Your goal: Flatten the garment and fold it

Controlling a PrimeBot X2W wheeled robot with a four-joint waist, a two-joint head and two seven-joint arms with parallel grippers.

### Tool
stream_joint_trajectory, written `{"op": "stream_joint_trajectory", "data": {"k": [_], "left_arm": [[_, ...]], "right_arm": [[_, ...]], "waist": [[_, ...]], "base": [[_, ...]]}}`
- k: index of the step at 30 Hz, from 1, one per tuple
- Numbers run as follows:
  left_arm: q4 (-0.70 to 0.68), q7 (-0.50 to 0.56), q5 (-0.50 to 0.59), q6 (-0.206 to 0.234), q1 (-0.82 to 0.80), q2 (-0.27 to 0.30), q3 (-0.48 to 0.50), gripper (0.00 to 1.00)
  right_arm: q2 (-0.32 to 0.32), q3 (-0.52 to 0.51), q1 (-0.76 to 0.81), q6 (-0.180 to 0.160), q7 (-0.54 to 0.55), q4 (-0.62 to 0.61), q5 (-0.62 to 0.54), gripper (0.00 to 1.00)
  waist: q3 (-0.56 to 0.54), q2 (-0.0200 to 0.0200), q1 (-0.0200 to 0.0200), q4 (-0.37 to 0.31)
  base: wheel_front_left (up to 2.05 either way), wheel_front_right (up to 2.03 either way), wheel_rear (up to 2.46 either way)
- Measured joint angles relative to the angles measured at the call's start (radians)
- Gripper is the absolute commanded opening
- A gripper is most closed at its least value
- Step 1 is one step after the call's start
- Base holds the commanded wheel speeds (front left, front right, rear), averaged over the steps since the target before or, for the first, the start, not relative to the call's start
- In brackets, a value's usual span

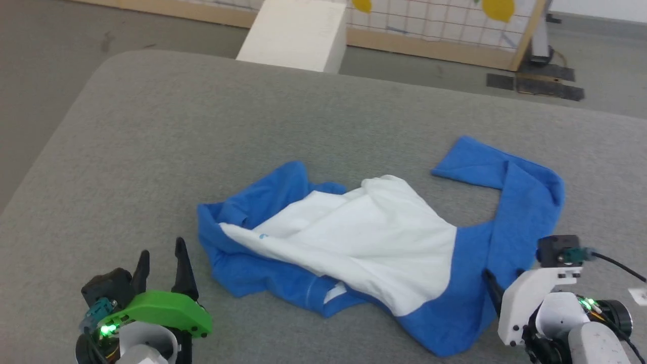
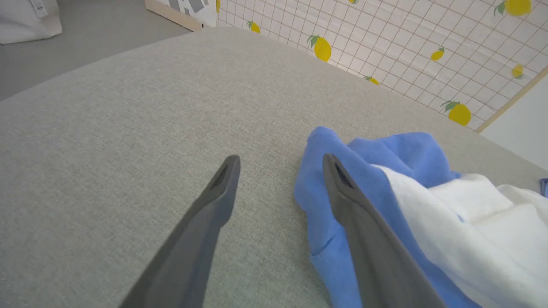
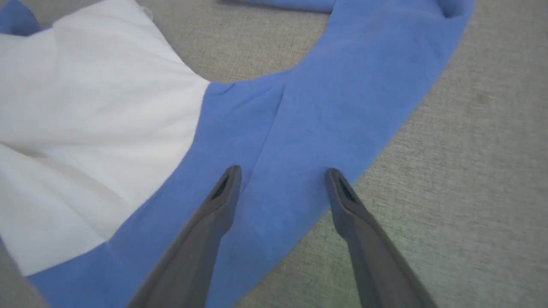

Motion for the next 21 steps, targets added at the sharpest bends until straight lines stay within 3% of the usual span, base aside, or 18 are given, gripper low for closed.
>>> {"op": "stream_joint_trajectory", "data": {"k": [4,5,6,9,13,21], "left_arm": [[-0.020,-0.016,0.070,-0.005,-0.002,-0.033,0.041,1.00],[-0.030,-0.017,0.092,-0.011,-0.002,-0.045,0.055,1.00],[-0.037,-0.019,0.110,-0.017,-0.002,-0.055,0.064,1.00],[-0.050,-0.019,0.147,-0.038,-0.001,-0.090,0.095,1.00],[-0.049,-0.019,0.187,-0.071,0.001,-0.116,0.126,1.00],[-0.023,-0.019,0.230,-0.121,0.001,-0.136,0.169,1.00]], "right_arm": [[-0.001,-0.014,-0.028,0.000,0.165,0.015,-0.086,0.96],[-0.002,-0.016,-0.037,0.000,0.196,0.010,-0.096,0.44],[-0.002,-0.019,-0.041,0.000,0.212,0.002,-0.103,0.00],[-0.003,-0.047,-0.044,0.000,0.224,-0.027,-0.106,0.00],[0.007,-0.154,-0.044,0.000,0.163,-0.067,-0.095,0.00],[0.002,-0.490,-0.018,0.000,0.044,-0.126,-0.072,0.00]], "waist": [[0.012,0.0000,0.0000,0.038],[0.017,0.0000,0.0000,0.046],[0.020,0.0000,0.0000,0.052],[0.034,0.0000,0.0000,0.061],[0.037,0.0000,0.0000,0.048],[0.024,0.0000,0.0000,-0.015]], "base": [[0.00,0.00,0.00],[0.00,0.00,0.00],[0.00,0.00,0.00],[0.00,0.00,0.00],[0.00,0.00,0.00],[0.00,0.00,0.00]]}}
